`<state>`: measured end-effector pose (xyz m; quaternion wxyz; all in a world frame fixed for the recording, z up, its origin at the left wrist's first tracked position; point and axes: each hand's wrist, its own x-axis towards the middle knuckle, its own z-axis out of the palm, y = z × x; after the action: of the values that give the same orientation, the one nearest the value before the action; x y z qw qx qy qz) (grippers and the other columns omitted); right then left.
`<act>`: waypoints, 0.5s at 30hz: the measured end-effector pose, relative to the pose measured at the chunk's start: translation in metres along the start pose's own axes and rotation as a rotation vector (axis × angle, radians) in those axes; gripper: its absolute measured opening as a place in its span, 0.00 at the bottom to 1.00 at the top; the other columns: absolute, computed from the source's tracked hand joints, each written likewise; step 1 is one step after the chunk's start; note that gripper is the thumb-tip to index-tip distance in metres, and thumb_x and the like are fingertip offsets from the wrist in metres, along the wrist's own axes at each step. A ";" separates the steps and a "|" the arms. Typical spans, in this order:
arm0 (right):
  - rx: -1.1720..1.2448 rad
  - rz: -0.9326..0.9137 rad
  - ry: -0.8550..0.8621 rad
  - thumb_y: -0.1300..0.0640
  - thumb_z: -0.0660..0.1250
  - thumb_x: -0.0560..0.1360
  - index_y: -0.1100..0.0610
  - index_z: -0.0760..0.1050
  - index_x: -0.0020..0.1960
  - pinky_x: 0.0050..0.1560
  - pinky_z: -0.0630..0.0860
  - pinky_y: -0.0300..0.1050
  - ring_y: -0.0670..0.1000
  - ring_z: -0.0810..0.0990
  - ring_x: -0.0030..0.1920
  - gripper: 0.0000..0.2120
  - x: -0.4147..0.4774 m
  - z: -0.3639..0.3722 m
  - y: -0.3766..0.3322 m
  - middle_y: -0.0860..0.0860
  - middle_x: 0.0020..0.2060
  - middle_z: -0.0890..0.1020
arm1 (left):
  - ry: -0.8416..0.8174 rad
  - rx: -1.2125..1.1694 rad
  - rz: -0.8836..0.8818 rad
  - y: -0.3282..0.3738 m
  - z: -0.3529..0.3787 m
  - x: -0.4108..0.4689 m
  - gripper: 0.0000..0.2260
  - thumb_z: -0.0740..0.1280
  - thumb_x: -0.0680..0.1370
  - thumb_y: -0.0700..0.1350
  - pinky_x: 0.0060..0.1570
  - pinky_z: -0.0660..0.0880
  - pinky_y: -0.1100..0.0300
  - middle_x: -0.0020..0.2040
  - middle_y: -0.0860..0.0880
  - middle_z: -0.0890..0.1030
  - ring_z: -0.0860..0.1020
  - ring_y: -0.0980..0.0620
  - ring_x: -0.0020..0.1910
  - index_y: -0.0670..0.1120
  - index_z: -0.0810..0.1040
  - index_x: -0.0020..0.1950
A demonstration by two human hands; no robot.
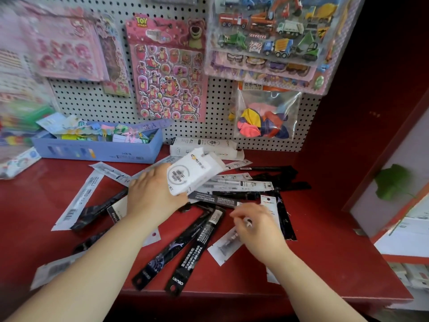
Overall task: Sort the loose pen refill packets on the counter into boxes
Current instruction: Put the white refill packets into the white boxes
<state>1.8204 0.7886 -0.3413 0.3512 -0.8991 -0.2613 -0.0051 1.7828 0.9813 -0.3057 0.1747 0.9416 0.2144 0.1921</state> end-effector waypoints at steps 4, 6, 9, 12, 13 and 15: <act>-0.189 -0.330 -0.288 0.58 0.57 0.77 0.55 0.73 0.64 0.69 0.54 0.37 0.50 0.62 0.71 0.16 0.015 0.032 -0.043 0.50 0.69 0.69 | -0.002 -0.015 -0.146 -0.038 -0.018 0.008 0.23 0.69 0.67 0.47 0.50 0.69 0.53 0.60 0.43 0.76 0.73 0.40 0.59 0.47 0.69 0.60; -0.254 -0.403 -0.419 0.57 0.55 0.79 0.55 0.68 0.68 0.71 0.48 0.39 0.50 0.57 0.73 0.18 0.029 0.053 -0.068 0.50 0.73 0.63 | 0.013 -0.058 -0.201 -0.062 -0.030 0.009 0.21 0.69 0.68 0.48 0.46 0.68 0.54 0.58 0.43 0.77 0.74 0.40 0.58 0.47 0.70 0.58; -0.331 -0.433 -0.533 0.56 0.52 0.80 0.55 0.60 0.72 0.73 0.43 0.42 0.51 0.50 0.75 0.21 0.053 0.090 -0.103 0.51 0.76 0.54 | 0.075 -0.108 -0.268 -0.097 -0.053 0.010 0.21 0.71 0.69 0.50 0.45 0.67 0.55 0.59 0.44 0.78 0.74 0.41 0.59 0.47 0.71 0.59; -0.381 -0.467 -0.590 0.54 0.51 0.80 0.56 0.54 0.74 0.74 0.42 0.45 0.53 0.47 0.76 0.23 0.071 0.126 -0.138 0.52 0.76 0.49 | 0.135 -0.092 -0.344 -0.136 -0.075 0.011 0.21 0.71 0.69 0.50 0.48 0.69 0.52 0.60 0.41 0.77 0.75 0.39 0.58 0.46 0.72 0.58; -0.395 -0.484 -0.605 0.54 0.51 0.80 0.55 0.53 0.74 0.74 0.42 0.46 0.53 0.46 0.76 0.23 0.075 0.137 -0.149 0.52 0.76 0.48 | 0.138 -0.089 -0.369 -0.150 -0.080 0.012 0.21 0.71 0.68 0.50 0.49 0.70 0.51 0.59 0.41 0.77 0.75 0.38 0.58 0.46 0.72 0.58; -0.408 -0.513 -0.636 0.53 0.50 0.80 0.55 0.49 0.75 0.74 0.42 0.47 0.53 0.45 0.76 0.24 0.082 0.155 -0.169 0.52 0.76 0.47 | 0.134 -0.098 -0.402 -0.174 -0.085 0.013 0.22 0.72 0.68 0.49 0.52 0.71 0.49 0.59 0.40 0.77 0.75 0.39 0.58 0.45 0.73 0.58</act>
<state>1.7843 1.0295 -0.3362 0.0566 -0.8131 -0.5639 0.1330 1.6982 1.1560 -0.2997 0.2405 0.8555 0.3993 0.2257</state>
